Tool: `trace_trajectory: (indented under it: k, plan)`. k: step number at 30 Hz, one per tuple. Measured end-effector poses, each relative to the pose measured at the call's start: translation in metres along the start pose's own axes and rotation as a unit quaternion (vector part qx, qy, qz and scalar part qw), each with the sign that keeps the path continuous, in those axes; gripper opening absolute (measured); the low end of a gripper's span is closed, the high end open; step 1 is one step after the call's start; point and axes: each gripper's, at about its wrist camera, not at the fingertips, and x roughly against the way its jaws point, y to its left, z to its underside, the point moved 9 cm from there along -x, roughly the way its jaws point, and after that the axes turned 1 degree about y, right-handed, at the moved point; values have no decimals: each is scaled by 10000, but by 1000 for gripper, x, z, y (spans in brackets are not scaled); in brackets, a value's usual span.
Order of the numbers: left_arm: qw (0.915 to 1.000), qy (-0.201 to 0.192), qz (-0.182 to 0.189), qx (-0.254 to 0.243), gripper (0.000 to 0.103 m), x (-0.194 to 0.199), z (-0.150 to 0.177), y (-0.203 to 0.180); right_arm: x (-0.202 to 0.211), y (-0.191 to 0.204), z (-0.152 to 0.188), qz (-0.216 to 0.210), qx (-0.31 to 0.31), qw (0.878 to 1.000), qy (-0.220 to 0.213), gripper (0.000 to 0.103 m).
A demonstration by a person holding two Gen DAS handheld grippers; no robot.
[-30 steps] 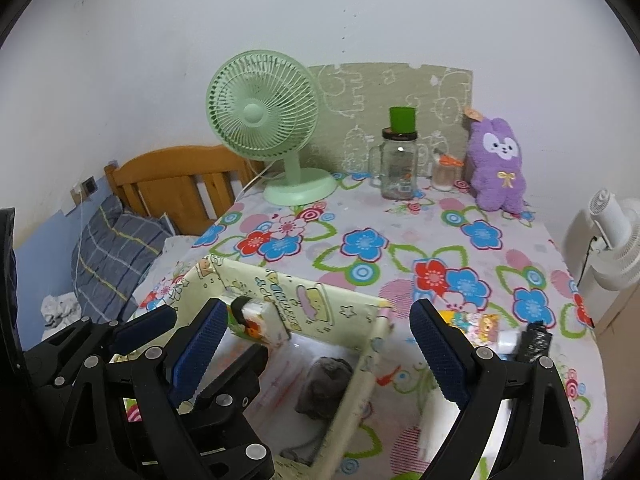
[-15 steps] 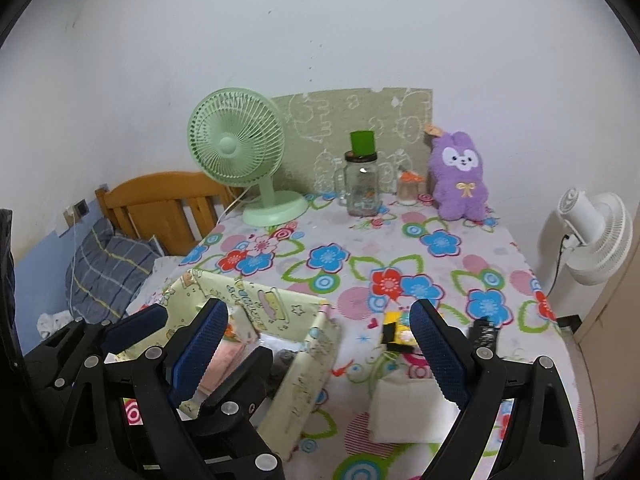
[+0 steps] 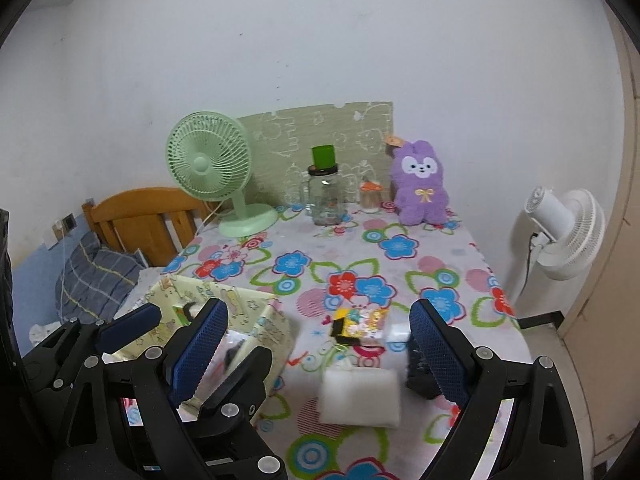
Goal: Organize soft objects
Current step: 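Withdraw both tools from the box toward the black bundle and white cloth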
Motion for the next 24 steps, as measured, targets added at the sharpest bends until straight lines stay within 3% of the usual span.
trace_trajectory:
  k: [14,24]
  plan:
    - [9996,29,225,-160,91,-8,4,-49,11,-51,11,328,-106,9994,6,94]
    - [9992,195,262,-243,91,-31,11,-69,-2,-77,22,404,-235,9989,89,94]
